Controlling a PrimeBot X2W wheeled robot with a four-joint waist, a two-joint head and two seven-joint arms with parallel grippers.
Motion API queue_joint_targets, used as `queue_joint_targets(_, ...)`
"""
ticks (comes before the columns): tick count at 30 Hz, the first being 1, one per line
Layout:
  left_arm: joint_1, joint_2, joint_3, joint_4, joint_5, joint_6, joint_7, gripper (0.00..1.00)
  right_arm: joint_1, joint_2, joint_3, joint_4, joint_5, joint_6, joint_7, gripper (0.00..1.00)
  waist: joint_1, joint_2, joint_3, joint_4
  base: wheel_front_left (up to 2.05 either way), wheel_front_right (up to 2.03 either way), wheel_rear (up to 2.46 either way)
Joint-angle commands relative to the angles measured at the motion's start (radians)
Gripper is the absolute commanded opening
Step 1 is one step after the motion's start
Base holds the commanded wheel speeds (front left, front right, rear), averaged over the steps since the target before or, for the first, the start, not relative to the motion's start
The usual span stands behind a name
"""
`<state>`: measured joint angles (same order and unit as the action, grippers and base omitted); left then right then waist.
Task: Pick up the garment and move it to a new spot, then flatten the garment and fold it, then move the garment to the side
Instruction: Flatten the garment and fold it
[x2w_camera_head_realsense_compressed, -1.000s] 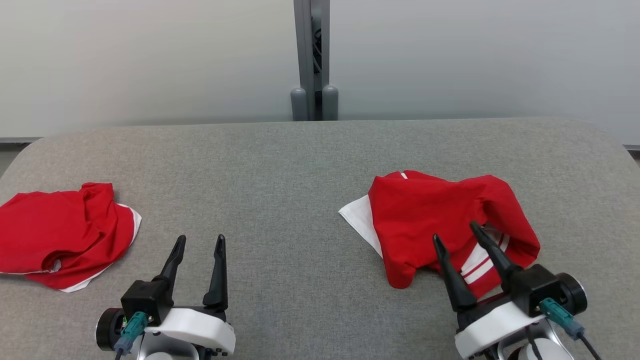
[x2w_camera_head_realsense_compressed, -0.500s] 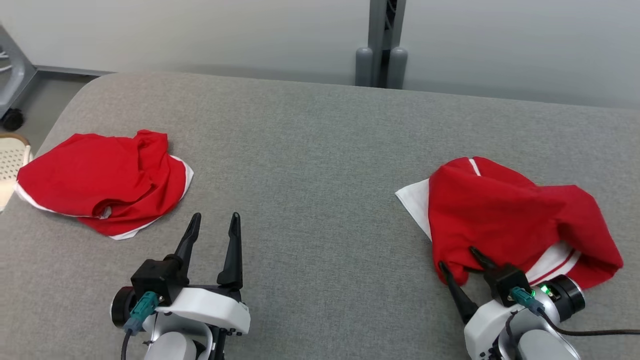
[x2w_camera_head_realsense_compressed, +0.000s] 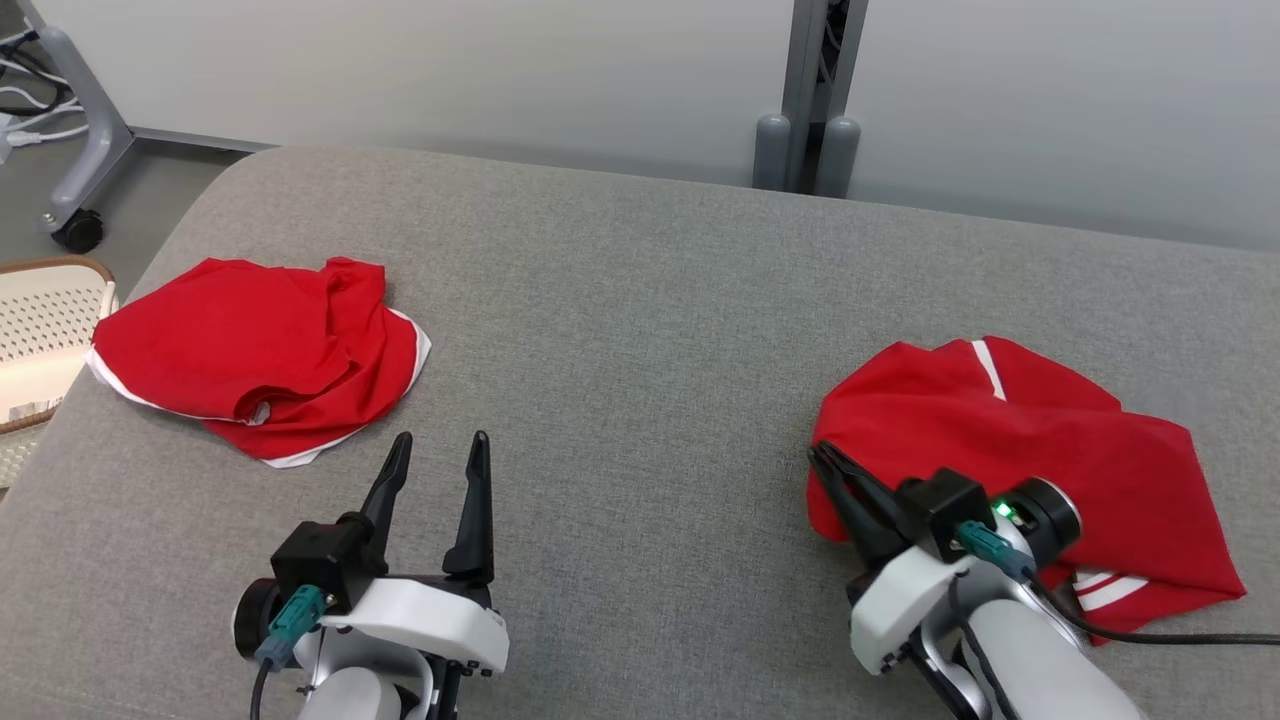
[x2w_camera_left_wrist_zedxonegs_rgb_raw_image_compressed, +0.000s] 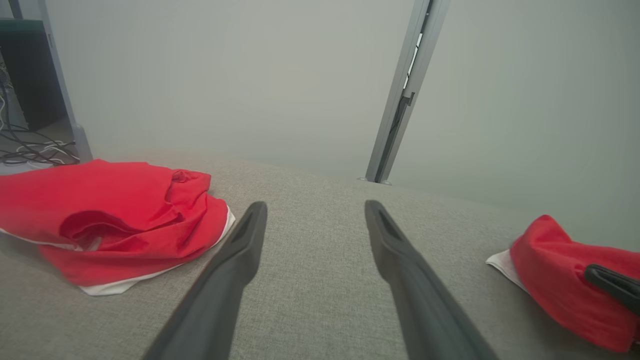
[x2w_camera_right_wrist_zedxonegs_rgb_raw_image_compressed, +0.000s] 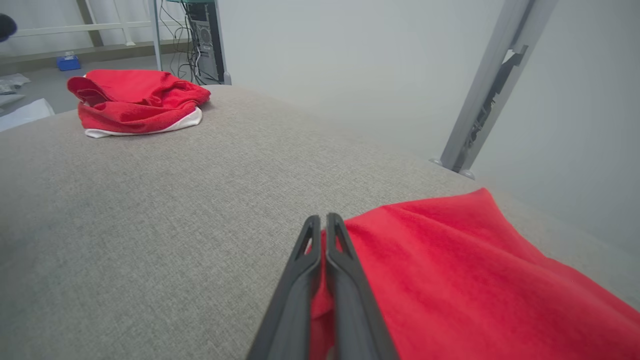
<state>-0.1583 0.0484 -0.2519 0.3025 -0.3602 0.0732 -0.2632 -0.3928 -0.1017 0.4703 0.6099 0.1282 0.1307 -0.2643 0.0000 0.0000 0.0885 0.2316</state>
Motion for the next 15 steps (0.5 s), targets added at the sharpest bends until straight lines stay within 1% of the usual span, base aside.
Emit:
queue_joint_targets(1, -0.007, 0.004, 0.0, 0.002, -0.001, 0.007, -0.002, 1.0, -0.016, -0.001, 0.007, -0.008, 0.009, 0.0, -0.001, 0.0, 0.0, 0.0, -0.004, 0.001, 0.0, 0.0, 0.0)
queue_joint_targets(5, 0.003, 0.003, -0.015, 0.009, -0.012, 0.006, -0.002, 1.0, -0.091, 0.0, 0.102, -0.052, 0.051, 0.0, -0.001, 0.0, 0.0, 0.0, -0.023, 0.01, 0.0, 0.0, 0.0)
queue_joint_targets(9, 0.012, 0.004, -0.029, 0.011, -0.019, 0.008, -0.002, 1.0, -0.167, 0.012, 0.164, -0.139, 0.144, 0.0, -0.001, 0.0, 0.0, 0.0, -0.037, 0.014, 0.0, 0.0, 0.0)
queue_joint_targets(12, 0.021, 0.004, -0.032, 0.011, -0.02, 0.01, -0.002, 1.0, -0.229, 0.018, 0.182, -0.225, 0.226, 0.0, -0.001, 0.0, 0.0, 0.0, -0.044, 0.014, 0.0, 0.0, 0.0)
queue_joint_targets(15, 0.025, 0.004, -0.033, 0.012, -0.02, 0.012, -0.002, 1.0, -0.28, 0.023, 0.166, -0.325, 0.342, 0.0, -0.001, 0.0, 0.0, 0.0, -0.05, 0.013, 0.0, 0.0, 0.0)
